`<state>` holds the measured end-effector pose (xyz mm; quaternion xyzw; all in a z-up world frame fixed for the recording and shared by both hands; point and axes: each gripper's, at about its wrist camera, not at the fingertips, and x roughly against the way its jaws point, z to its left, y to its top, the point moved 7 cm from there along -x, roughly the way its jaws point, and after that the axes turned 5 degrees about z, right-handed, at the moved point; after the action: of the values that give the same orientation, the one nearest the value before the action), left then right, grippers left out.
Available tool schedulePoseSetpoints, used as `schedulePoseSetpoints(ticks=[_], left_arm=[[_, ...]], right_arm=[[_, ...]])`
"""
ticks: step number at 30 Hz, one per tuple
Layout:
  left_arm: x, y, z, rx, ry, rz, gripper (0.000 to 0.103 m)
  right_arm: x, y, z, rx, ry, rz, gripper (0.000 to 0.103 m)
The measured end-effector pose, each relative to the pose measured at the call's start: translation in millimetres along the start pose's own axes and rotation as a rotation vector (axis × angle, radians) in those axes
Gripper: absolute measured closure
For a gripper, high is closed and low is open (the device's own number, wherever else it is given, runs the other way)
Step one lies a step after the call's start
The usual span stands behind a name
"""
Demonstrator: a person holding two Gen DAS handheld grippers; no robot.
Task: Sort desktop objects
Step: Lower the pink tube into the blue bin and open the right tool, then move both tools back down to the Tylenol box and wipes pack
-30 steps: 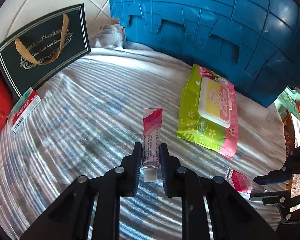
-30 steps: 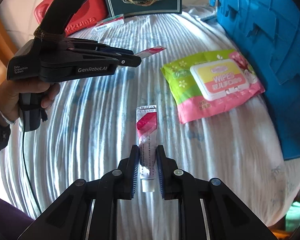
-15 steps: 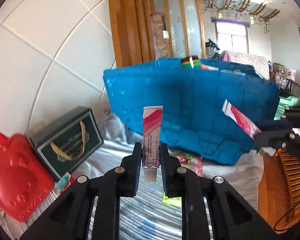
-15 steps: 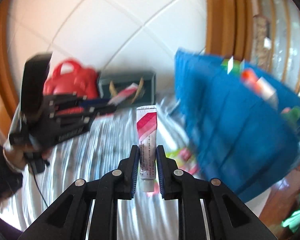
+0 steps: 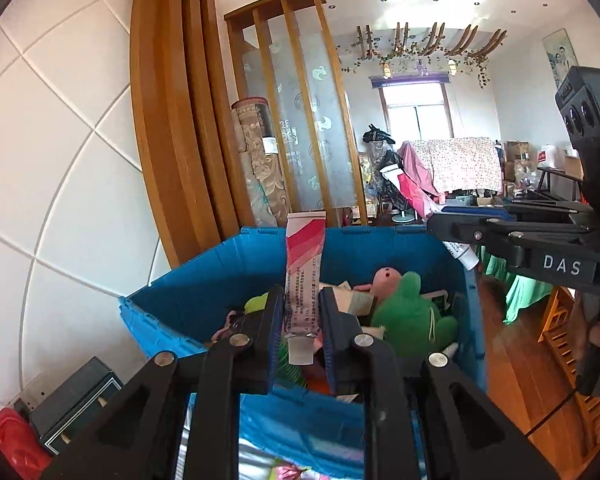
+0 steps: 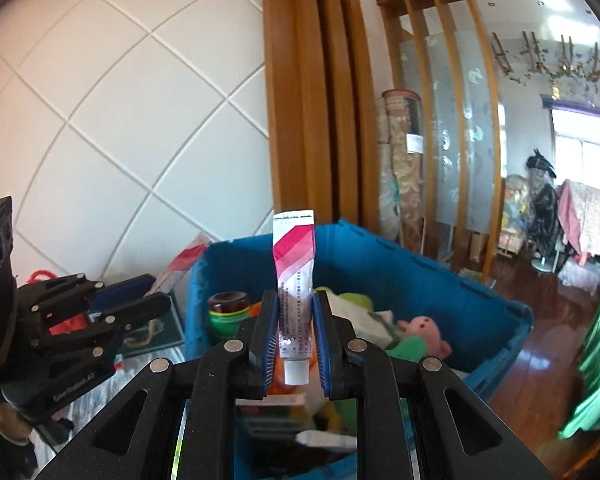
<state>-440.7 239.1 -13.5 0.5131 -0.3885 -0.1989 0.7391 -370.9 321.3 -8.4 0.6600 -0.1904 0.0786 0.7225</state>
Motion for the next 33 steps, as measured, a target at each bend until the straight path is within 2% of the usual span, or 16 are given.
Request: schedulePoseSetpoints(ticks=[2, 4, 6, 7, 8, 9, 10, 11, 18, 23, 26, 33], left_arm=[[-15, 15, -7, 0.011, 0.003, 0.014, 0.085], [-23, 25, -14, 0.012, 0.030, 0.012, 0.073], [-21, 32, -19, 0.016, 0.052, -0.010, 0.034], [-15, 34, -20, 0.024, 0.070, -0.034, 0.025], [-11, 37, -20, 0.032, 0.084, -0.060, 0.016], [-8, 39, -19, 0.038, 0.091, -0.071, 0.012], [-6, 38, -16, 0.046, 0.098, -0.072, 0.012], [-5, 37, -14, 0.054, 0.108, -0.072, 0.012], [-3, 15, -9, 0.083, 0.182, -0.020, 0.012], [21, -2, 8, 0.099, 0.275, -0.012, 0.012], [40, -13, 24, 0.111, 0.357, -0.001, 0.012], [94, -58, 68, 0.138, 0.456, 0.049, 0.012]], right_arm=[[0, 7, -23, -0.021, -0.022, 0.001, 0.084], [-1, 12, -39, -0.036, -0.036, -0.004, 0.082], [-5, 14, -55, -0.052, -0.037, -0.011, 0.081], [-4, 15, -61, -0.062, -0.035, -0.019, 0.079], [-2, 14, -65, -0.071, -0.031, -0.024, 0.071], [2, 14, -67, -0.076, -0.028, -0.029, 0.066], [5, 13, -69, -0.078, -0.029, -0.037, 0.050], [5, 12, -72, -0.076, -0.030, -0.046, 0.040], [13, -1, -60, -0.051, 0.023, -0.035, 0.040], [27, -7, -37, -0.051, 0.062, -0.036, 0.025], [38, -10, -15, -0.052, 0.096, -0.041, 0.020], [56, -27, 55, -0.055, 0.184, -0.016, 0.014]])
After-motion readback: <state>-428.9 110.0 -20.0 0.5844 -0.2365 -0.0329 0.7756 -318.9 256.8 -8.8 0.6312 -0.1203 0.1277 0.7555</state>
